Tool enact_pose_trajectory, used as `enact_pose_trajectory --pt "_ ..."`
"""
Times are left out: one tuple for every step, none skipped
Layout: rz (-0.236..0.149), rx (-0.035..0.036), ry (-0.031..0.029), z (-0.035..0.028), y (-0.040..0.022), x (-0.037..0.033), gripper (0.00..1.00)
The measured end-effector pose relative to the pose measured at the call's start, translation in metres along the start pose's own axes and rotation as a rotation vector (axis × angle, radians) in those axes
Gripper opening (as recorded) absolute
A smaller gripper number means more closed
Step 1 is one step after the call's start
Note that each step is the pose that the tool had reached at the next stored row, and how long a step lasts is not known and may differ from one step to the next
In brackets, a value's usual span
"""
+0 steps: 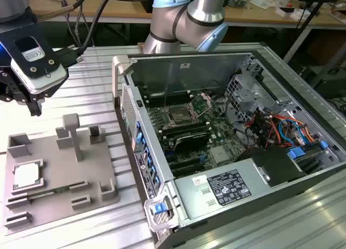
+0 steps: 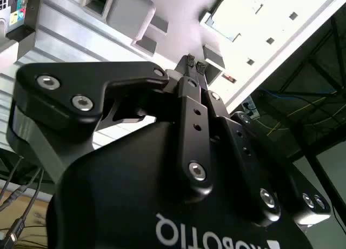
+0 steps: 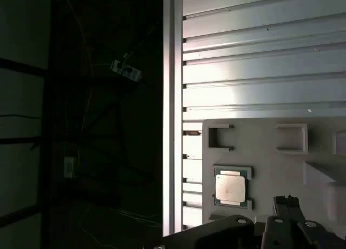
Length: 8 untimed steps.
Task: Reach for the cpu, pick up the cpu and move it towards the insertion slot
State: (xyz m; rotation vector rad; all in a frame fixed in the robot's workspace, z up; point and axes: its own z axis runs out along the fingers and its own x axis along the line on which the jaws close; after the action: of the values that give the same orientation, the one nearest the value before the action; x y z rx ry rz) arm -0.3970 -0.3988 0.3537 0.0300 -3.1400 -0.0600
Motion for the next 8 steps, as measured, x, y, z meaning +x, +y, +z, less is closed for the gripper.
enact_pose_trajectory --pt "0.0 0.0 0.0 0.0 0.0 0.0 0.11" --pt "0.0 0.0 0.0 0.0 0.0 0.0 0.11" --pt "0.0 0.0 0.0 0.0 0.0 0.0 0.11" --pt "0.0 0.0 0.0 0.0 0.0 0.0 0.11" --pt "0.0 0.0 0.0 0.0 0.0 0.0011 0.11" --pt "0.0 0.0001 0.0 0.0 0.0 0.0018 0.11" --pt "0.0 0.0001 0.0001 -0.0001 0.0 0.0023 0.11" --pt "0.0 0.0 0.0 0.0 0.0001 0.0031 0.11"
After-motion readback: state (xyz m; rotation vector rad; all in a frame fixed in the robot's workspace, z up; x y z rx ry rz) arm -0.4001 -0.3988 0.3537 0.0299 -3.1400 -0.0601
